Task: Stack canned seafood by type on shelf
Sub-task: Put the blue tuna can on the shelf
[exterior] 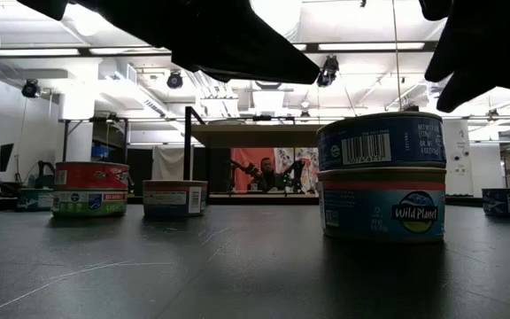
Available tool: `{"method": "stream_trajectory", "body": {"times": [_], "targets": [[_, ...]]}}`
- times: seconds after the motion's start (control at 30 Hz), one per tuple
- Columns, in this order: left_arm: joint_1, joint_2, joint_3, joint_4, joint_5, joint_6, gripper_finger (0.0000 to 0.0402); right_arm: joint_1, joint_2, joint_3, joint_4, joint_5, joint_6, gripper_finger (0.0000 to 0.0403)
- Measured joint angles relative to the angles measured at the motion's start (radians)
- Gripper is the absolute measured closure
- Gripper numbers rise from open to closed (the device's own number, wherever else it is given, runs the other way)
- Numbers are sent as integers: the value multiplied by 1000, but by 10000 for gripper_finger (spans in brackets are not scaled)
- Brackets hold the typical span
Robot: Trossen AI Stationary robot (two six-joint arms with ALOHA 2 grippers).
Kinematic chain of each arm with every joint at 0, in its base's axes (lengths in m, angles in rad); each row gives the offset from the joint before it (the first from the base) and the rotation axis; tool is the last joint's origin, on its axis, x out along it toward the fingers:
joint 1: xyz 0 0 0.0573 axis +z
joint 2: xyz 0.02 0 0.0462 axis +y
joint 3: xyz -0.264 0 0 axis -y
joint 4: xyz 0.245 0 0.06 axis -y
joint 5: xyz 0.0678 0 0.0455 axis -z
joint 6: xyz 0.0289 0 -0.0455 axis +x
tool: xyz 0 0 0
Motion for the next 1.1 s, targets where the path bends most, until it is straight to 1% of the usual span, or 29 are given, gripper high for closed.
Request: {"method": "stream_trajectory", "body": {"times": [0.13, 0.3, 0.63, 0.77, 0.87, 0.93, 1.03, 1.1], "targets": [[3, 0, -1, 2, 2, 33, 401, 4, 14, -4, 46, 35, -4, 225], [19, 0, -4, 3, 2, 33, 401, 12, 55, -7, 44, 56, 8, 207], [23, 0, -8, 24, 4, 5, 401, 26, 72, -11, 60, 77, -11, 202], [23, 0, -7, 26, 4, -20, 401, 19, 63, -12, 55, 62, -101, 202], [23, 0, -7, 26, 28, -76, 401, 17, 44, -12, 59, 58, -173, 202], [22, 0, -7, 26, 45, -121, 401, 17, 32, -12, 56, 30, -211, 202], [21, 0, -7, 25, 45, -152, 401, 17, 2, -12, 57, -5, -221, 202], [21, 0, -7, 25, 45, -146, 401, 17, -17, -12, 63, -6, -186, 202]]}}
